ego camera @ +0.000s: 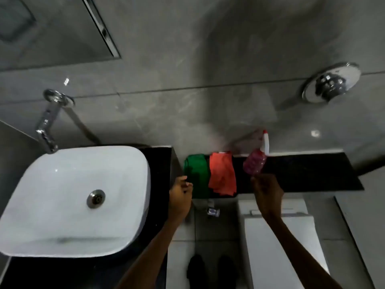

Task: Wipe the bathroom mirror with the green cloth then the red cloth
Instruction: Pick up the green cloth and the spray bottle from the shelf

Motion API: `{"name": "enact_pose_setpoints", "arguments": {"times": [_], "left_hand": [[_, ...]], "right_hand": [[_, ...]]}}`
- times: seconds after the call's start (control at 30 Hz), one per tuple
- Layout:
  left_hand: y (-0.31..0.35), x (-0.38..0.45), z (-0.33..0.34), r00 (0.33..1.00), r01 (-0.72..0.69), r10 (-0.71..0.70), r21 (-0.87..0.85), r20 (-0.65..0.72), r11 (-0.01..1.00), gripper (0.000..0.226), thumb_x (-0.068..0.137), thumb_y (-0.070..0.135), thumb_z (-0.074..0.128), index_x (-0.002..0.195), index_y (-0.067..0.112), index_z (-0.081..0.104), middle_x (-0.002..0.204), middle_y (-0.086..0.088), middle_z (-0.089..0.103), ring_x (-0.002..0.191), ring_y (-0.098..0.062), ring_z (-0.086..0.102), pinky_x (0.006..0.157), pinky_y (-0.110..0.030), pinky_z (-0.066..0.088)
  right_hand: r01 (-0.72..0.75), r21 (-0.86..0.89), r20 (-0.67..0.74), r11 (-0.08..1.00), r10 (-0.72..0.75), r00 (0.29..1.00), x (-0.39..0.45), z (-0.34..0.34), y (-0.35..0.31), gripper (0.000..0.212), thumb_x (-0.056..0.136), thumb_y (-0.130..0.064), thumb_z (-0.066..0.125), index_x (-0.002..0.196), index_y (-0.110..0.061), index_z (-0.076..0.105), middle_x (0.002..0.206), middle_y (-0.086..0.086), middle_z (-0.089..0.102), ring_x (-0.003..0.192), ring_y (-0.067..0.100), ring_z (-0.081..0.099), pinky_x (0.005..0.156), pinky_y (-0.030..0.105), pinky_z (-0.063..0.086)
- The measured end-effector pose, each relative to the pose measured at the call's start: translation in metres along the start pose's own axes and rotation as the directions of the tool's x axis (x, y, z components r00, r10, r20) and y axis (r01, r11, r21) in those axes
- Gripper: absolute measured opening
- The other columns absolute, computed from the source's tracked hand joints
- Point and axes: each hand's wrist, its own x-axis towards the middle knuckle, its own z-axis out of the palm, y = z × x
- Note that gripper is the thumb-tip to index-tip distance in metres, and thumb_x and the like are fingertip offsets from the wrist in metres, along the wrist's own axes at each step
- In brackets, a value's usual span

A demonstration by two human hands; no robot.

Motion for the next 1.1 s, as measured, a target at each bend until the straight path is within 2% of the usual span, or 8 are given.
{"name": "enact_pose_setpoints", "arguments": {"times": [0.1, 0.23, 0.37, 0.57, 0.77, 0.93, 1.03, 1.1], "left_hand": [[-0.022, 0.03, 0.022, 0.981, 0.189, -0.192, 0.09, 0.03, 0.978, 0.037, 0.098, 0.005, 0.064, 0.132, -0.007, 0.057, 0.12, -0.031, 0.069, 0.1, -0.03, 0.066, 0.093, -0.039, 0.052], [-0.039, 0.064, 0.057, 0.953, 0.293, -0.299, 0.116, 0.045, 0.949, 0.043, 0.1, 0.013, 0.063, 0.137, -0.007, 0.053, 0.133, -0.027, 0.065, 0.124, -0.04, 0.064, 0.101, -0.043, 0.052], [-0.05, 0.084, 0.09, 0.941, 0.318, -0.335, 0.238, 0.037, 0.918, 0.051, 0.101, 0.023, 0.062, 0.142, -0.004, 0.05, 0.143, -0.026, 0.059, 0.134, -0.041, 0.057, 0.11, -0.051, 0.049], [-0.045, 0.088, 0.122, 0.908, 0.419, -0.386, 0.401, -0.166, 0.814, 0.079, 0.092, 0.03, 0.074, 0.146, -0.009, 0.033, 0.147, -0.032, 0.046, 0.132, -0.05, 0.053, 0.106, -0.056, 0.049], [-0.053, 0.106, 0.125, 0.874, 0.483, -0.454, 0.216, -0.172, 0.849, 0.072, 0.083, 0.008, 0.08, 0.139, -0.012, 0.039, 0.134, -0.035, 0.062, 0.121, -0.05, 0.064, 0.097, -0.056, 0.057], [-0.05, 0.106, 0.115, 0.888, 0.46, -0.456, 0.117, -0.056, 0.88, 0.048, 0.086, 0.016, 0.077, 0.125, -0.008, 0.064, 0.126, -0.029, 0.069, 0.116, -0.045, 0.067, 0.097, -0.05, 0.057], [-0.042, 0.102, 0.108, 0.918, 0.396, -0.395, -0.027, 0.032, 0.918, 0.044, 0.089, 0.004, 0.073, 0.128, -0.013, 0.062, 0.13, -0.032, 0.067, 0.12, -0.044, 0.067, 0.098, -0.042, 0.055], [-0.032, 0.097, 0.1, 0.92, 0.393, -0.388, -0.142, 0.064, 0.909, 0.045, 0.091, -0.004, 0.068, 0.134, -0.013, 0.058, 0.134, -0.031, 0.065, 0.122, -0.043, 0.065, 0.096, -0.04, 0.054]], "right_hand": [[-0.074, 0.01, -0.095, 0.997, 0.075, 0.993, 0.042, 0.01, 0.019, 0.051, 0.084, -0.023, 0.085, 0.122, -0.001, 0.059, 0.105, 0.001, 0.065, 0.105, 0.033, 0.067, 0.082, 0.031, 0.057], [-0.107, -0.006, -0.139, 0.994, 0.105, 0.985, 0.097, 0.029, 0.028, 0.072, 0.078, -0.023, 0.089, 0.136, 0.0, 0.051, 0.132, 0.02, 0.058, 0.124, 0.034, 0.059, 0.104, 0.047, 0.054], [-0.026, 0.154, -0.185, 0.988, 0.054, 0.981, 0.131, 0.046, 0.023, 0.06, 0.082, -0.024, 0.084, 0.134, -0.016, 0.054, 0.125, 0.004, 0.065, 0.107, 0.014, 0.065, 0.092, 0.023, 0.056], [0.076, 0.17, -0.2, 0.983, -0.041, 0.979, 0.153, 0.06, 0.022, 0.032, 0.097, -0.03, 0.071, 0.12, -0.008, 0.064, 0.094, -0.002, 0.067, 0.084, 0.01, 0.061, 0.079, 0.034, 0.053], [0.141, 0.185, -0.163, 0.973, -0.111, 0.98, 0.162, 0.06, 0.038, 0.031, 0.098, -0.029, 0.069, 0.121, -0.009, 0.061, 0.088, -0.017, 0.062, 0.08, 0.001, 0.062, 0.075, 0.034, 0.056], [0.213, 0.047, -0.175, 0.976, -0.202, 0.964, 0.166, 0.06, 0.022, 0.021, 0.104, -0.019, 0.059, 0.11, 0.001, 0.059, 0.097, 0.015, 0.058, 0.091, 0.027, 0.061, 0.081, 0.052, 0.055], [0.358, -0.044, -0.117, 0.933, -0.361, 0.925, 0.152, 0.049, -0.011, 0.015, 0.104, -0.025, 0.053, 0.103, -0.01, 0.057, 0.101, 0.002, 0.052, 0.087, -0.001, 0.053, 0.077, 0.029, 0.052], [0.442, 0.009, -0.032, 0.897, -0.441, 0.897, 0.133, 0.039, -0.031, 0.009, 0.104, -0.023, 0.055, 0.107, -0.016, 0.059, 0.102, 0.0, 0.058, 0.091, 0.007, 0.061, 0.078, 0.026, 0.051]]}}
